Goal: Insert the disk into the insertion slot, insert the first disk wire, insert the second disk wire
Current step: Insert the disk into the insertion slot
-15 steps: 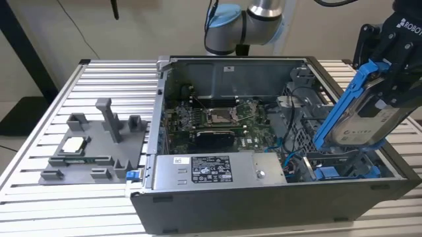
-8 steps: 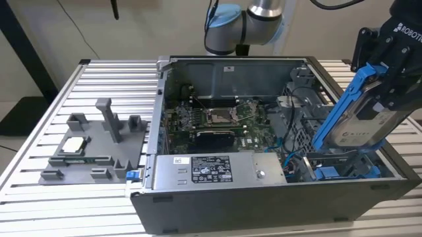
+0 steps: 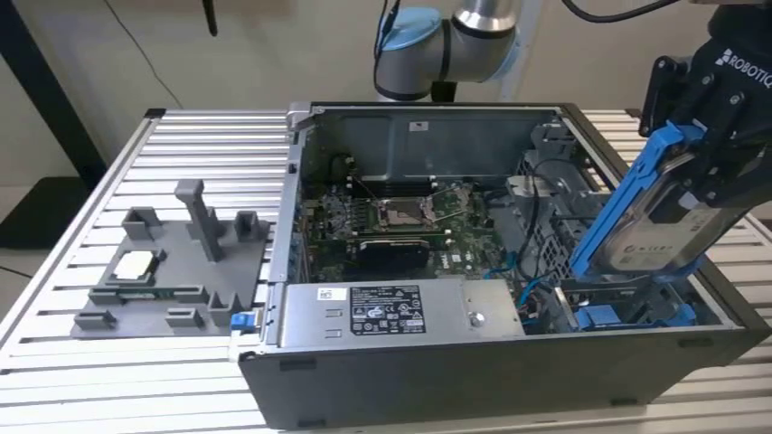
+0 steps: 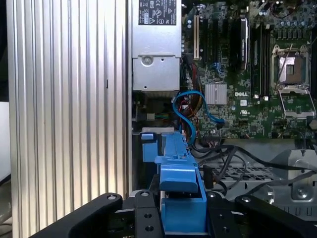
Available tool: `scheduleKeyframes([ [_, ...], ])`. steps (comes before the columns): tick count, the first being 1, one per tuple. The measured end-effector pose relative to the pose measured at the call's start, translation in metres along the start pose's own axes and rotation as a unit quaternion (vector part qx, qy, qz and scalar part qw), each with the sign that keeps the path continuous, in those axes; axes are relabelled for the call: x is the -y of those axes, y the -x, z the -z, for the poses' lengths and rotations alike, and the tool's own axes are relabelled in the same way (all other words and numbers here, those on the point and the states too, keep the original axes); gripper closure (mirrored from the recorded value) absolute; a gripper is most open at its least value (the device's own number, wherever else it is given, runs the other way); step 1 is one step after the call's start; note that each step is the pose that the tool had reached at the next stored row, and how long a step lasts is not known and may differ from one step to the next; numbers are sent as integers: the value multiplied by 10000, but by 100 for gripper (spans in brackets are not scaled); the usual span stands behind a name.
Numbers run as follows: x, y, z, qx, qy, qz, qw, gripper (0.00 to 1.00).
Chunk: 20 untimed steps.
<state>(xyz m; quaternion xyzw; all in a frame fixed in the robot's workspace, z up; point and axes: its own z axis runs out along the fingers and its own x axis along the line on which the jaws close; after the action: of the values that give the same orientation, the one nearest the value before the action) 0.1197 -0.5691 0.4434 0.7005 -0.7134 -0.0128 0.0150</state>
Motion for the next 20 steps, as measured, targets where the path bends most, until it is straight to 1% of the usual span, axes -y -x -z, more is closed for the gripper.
scheduleKeyframes([
  [14, 1, 0, -15, -4, 0, 0, 10000, 67],
  [20, 3, 0, -64, -4, 0, -1, 10000, 67],
])
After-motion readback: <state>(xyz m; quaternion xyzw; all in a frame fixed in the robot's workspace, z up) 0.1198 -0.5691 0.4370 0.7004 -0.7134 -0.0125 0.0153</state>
